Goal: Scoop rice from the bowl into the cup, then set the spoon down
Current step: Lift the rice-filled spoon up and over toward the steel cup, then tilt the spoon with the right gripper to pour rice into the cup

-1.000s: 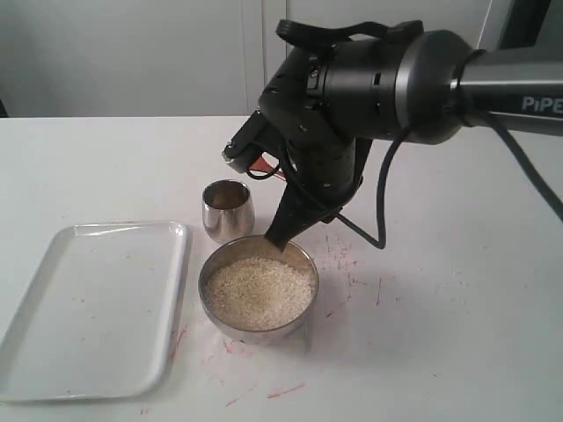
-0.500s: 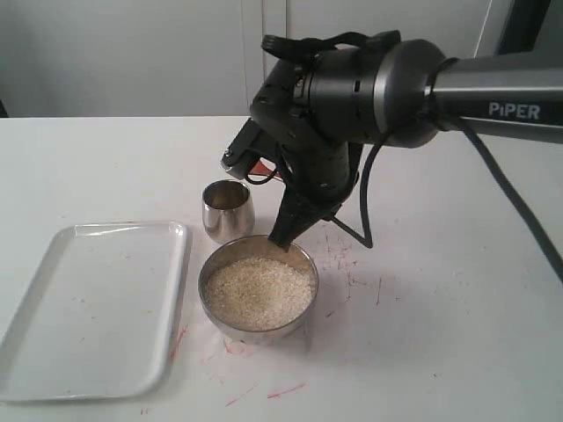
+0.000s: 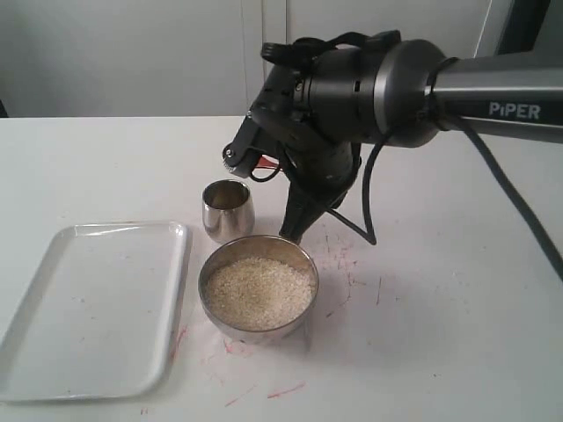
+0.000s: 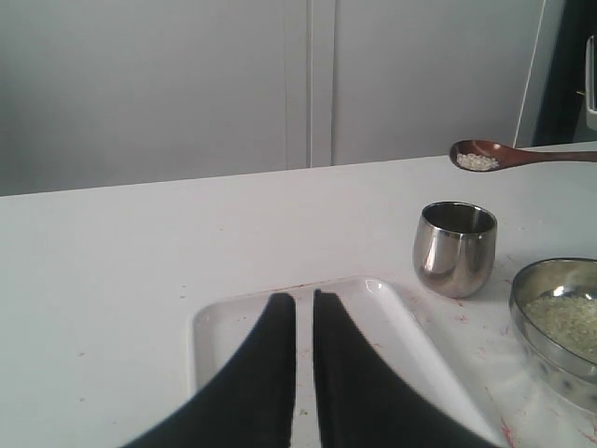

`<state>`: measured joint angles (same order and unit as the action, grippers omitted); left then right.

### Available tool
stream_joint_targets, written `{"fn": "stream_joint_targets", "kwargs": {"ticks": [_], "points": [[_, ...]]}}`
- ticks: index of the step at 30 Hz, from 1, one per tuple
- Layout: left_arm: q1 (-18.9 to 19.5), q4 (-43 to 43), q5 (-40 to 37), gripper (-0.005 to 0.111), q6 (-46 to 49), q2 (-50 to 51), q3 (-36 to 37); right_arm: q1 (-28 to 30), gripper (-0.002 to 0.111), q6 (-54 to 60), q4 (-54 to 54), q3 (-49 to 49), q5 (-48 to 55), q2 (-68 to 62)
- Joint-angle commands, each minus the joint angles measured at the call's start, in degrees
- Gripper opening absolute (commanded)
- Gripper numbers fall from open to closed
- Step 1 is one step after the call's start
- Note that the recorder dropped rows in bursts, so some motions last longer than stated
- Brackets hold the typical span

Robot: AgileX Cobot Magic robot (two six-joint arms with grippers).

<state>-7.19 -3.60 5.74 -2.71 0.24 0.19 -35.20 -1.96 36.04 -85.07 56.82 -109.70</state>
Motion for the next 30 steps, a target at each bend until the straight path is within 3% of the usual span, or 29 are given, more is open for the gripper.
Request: {"fn": "stream_joint_targets", "kwargs": {"ticks": [1, 16, 30], "points": [[-0.38, -0.22, 0.27, 0.014, -0.12, -0.24, -0.19, 0.30, 0.000, 0.63, 0.89, -0.27, -1.20, 0.15], [-0.38, -0.22, 0.27, 0.014, -0.12, -0.24, -0.19, 0.30, 0.000, 0.63, 1.93, -0.37, -1.74, -1.29], [-0.38, -0.22, 0.27, 0.014, -0.12, -0.24, -0.19, -2.78, 0.000, 0.29, 11.10, -0.51, -1.33, -1.85]]}}
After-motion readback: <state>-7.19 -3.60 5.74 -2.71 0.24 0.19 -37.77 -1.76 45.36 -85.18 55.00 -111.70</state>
